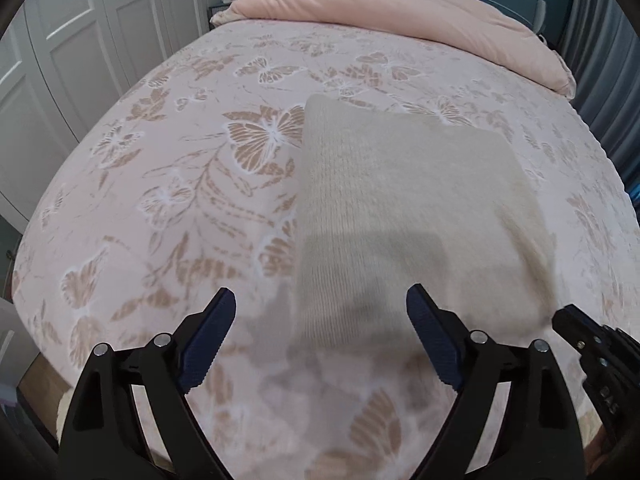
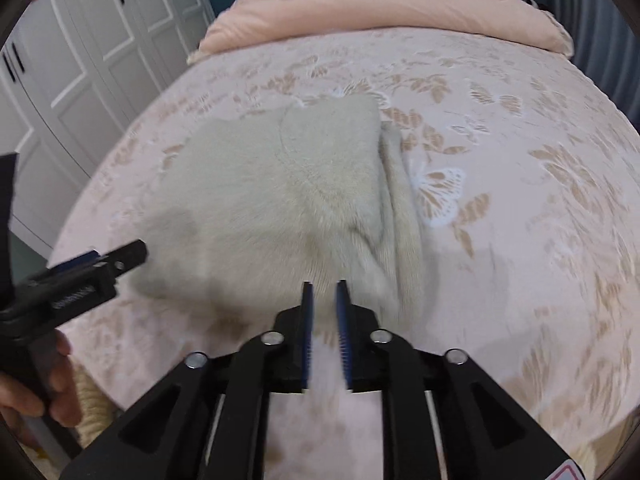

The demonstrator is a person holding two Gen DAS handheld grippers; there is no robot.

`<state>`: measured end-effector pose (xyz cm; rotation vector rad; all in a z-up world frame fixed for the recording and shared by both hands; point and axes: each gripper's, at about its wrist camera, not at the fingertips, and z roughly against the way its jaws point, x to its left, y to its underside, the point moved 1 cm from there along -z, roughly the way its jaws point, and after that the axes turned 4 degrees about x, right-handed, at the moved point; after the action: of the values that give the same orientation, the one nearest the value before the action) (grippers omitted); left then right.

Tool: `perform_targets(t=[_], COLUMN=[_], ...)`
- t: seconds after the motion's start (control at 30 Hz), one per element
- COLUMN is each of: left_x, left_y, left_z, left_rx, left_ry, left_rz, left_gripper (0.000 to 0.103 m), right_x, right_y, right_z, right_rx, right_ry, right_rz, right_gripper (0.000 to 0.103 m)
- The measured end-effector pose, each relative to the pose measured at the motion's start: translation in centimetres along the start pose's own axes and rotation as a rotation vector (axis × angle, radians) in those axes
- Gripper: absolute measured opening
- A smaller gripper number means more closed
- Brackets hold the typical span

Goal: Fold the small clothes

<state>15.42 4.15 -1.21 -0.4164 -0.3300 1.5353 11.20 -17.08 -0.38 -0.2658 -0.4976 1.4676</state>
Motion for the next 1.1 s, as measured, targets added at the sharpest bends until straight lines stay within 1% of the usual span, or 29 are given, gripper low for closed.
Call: perform_targets(t=[0.07,0.13,0.2,0.23,0.27,0.4,0.47,0.67,0.83,1.1], left_x=[-0.5,-1.1,-1.7,-2.1,-2.3,-2.8,-2.9,-3.6,-3.5,-3.6], left_y=[1.3,2.6,3.7,4.4,5.0,7.1,8.0,9.9,10.5,11.3], left_z=[1.1,2.1,2.9,3.4,3.8,5.0,5.3,6.3,6.5,6.6], left_rx=[-0.012,-0.028,-0.040,-0.048,-0.055,-0.076,-0.078,-0.107,-0.108,-0.113], left_ry=[-0.007,-0.022,-0.030,-0.033,-0.037,-0.037,-0.034,-0.054,-0.057,-0.083], left_rz=[-0.026,-0.059,-0.084,-0.093,-0.098,-0.098,-0.094,-0.122,-0.100,-0.099], left_gripper=[0.085,0.085,0.086,0.087,0.088,0.088,0.088,0.088,0.088,0.087], right_x=[0.0,-0.2,-0.3,-0.3,-0.2,0.0,0.3,1.4,1.4,1.3], right_y=[1.3,2.7,3.9,4.4,5.1,7.2,8.4,9.6,10.3,10.8], right_z=[1.4,2.9,4.0,4.4,4.9,6.0,6.3,6.5,6.6,6.3], right_rx=[-0.012,-0.039,-0.071,-0.084,-0.105,-0.160,-0.169,-0.167,-0.155,-0.141], right_ry=[0.025,0.057,0.089,0.107,0.129,0.172,0.187,0.196,0.192,0.189], right_rz=[-0.024,-0.054,-0.082,-0.091,-0.105,-0.134,-0.122,-0.089,-0.108,-0.117], right_gripper=[0.045,0.058,0.064,0.069,0.071,0.076,0.078,0.079,0.079,0.079])
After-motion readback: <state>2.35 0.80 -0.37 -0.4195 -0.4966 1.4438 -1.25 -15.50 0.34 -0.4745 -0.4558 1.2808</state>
